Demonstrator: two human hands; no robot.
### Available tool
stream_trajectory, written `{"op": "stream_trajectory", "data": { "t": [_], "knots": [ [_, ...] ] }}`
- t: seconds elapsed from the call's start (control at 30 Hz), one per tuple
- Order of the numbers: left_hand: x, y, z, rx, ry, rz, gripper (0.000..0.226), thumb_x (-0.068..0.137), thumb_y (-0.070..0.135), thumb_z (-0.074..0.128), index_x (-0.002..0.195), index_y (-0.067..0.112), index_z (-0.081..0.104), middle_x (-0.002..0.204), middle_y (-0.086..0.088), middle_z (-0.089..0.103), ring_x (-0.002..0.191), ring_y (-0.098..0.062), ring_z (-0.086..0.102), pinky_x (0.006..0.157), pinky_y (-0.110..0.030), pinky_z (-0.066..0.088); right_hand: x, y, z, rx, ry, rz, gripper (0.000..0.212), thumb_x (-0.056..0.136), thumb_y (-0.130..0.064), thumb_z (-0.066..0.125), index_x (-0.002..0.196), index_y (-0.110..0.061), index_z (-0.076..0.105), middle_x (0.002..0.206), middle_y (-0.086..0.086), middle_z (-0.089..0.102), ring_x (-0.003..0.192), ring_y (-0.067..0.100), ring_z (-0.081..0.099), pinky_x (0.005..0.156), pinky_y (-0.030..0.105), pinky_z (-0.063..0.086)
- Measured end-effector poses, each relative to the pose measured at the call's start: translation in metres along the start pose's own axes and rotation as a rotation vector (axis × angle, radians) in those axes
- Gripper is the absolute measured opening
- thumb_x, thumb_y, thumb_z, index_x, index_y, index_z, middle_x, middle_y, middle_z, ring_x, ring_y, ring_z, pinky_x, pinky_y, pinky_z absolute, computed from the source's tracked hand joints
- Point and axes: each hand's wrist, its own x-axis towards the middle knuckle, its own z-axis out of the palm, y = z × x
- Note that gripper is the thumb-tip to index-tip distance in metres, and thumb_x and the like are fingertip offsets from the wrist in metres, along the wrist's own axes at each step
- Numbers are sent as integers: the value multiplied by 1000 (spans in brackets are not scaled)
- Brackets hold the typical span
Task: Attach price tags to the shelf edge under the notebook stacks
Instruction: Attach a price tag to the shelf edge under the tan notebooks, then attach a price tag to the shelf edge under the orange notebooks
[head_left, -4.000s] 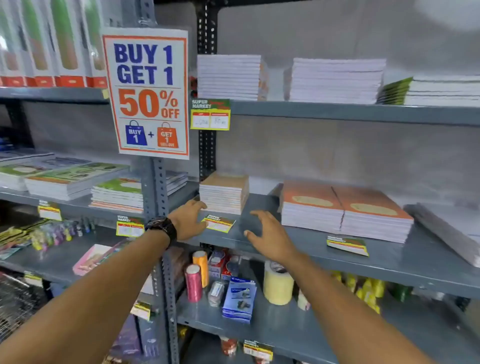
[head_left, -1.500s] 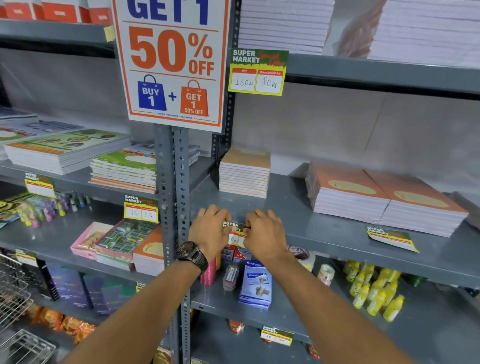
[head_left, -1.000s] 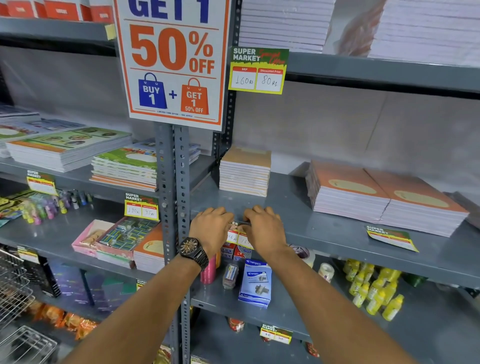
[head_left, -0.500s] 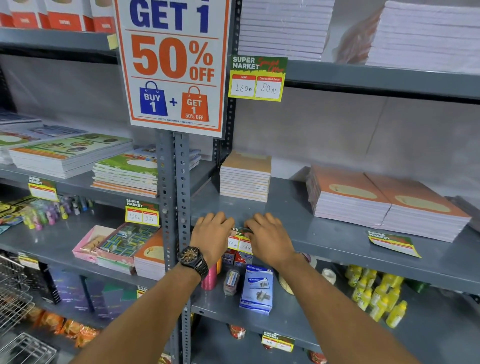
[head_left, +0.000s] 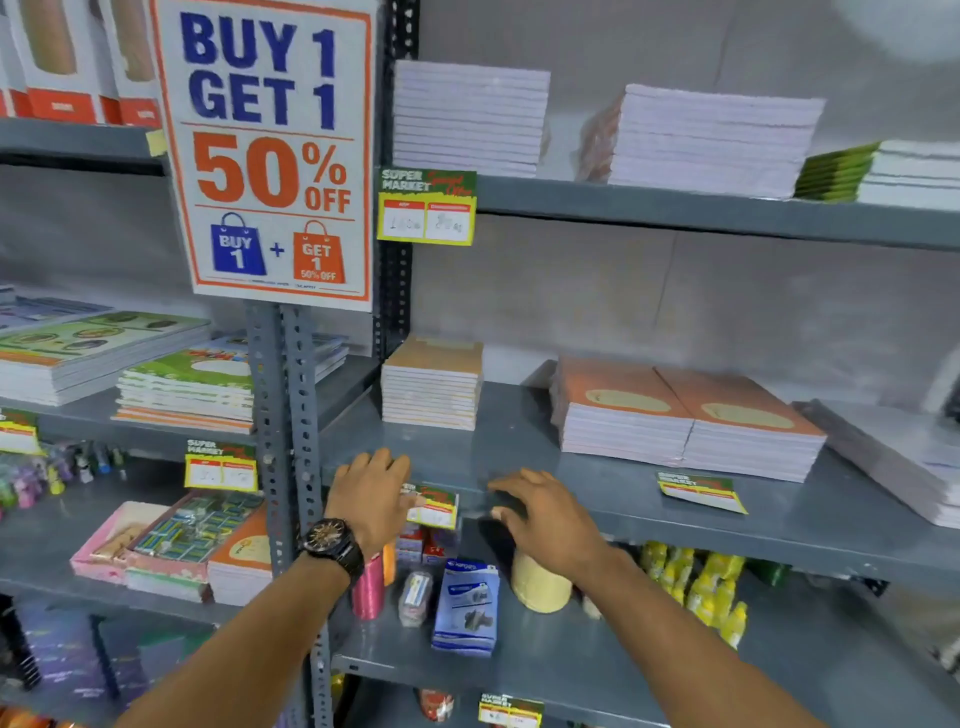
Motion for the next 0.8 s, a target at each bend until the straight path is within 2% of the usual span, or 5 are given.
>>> {"op": "stream_trajectory", "data": {
  "t": [0.2,0.33,0.5,0.63,0.8],
  "knots": [
    [14,11,-17,-79,-126,-124,30,74,46,70,77,27,46,83,3,51,84,-26,55,69,-37,40,-44,79,-67,15,111,147,28,87,-26,65,114,-22,65,114,0,67,108,23,60,95,37,48],
    [36,39,-33,-167,-363,-114,56,62,45,75,112,30,53,116,-3,58,104,-26,58,89,-38,50,-61,123,-104,9,190,281,26,83,-18,69,110,-17,69,107,5,69,101,26,62,87,34,48],
    [63,147,-41,-475,-329,2,53,74,37,73,121,22,55,122,-4,62,108,-21,59,93,-32,48,-73,174,-138,40,151,474,40,80,-19,73,118,-11,63,119,11,65,107,27,62,90,28,43],
    [83,231,-31,-634,-394,-8,43,78,40,70,115,25,56,117,-1,64,100,-18,61,89,-29,49,-79,201,-146,83,61,606,56,82,-29,72,131,-14,51,130,14,60,116,33,56,93,34,44],
    [104,307,-6,-580,-485,-27,56,81,46,65,128,19,49,132,-6,57,116,-25,55,98,-34,46,-75,217,-154,193,33,619,54,81,-32,71,128,-18,47,104,8,67,92,23,60,76,28,43]
  ]
}}
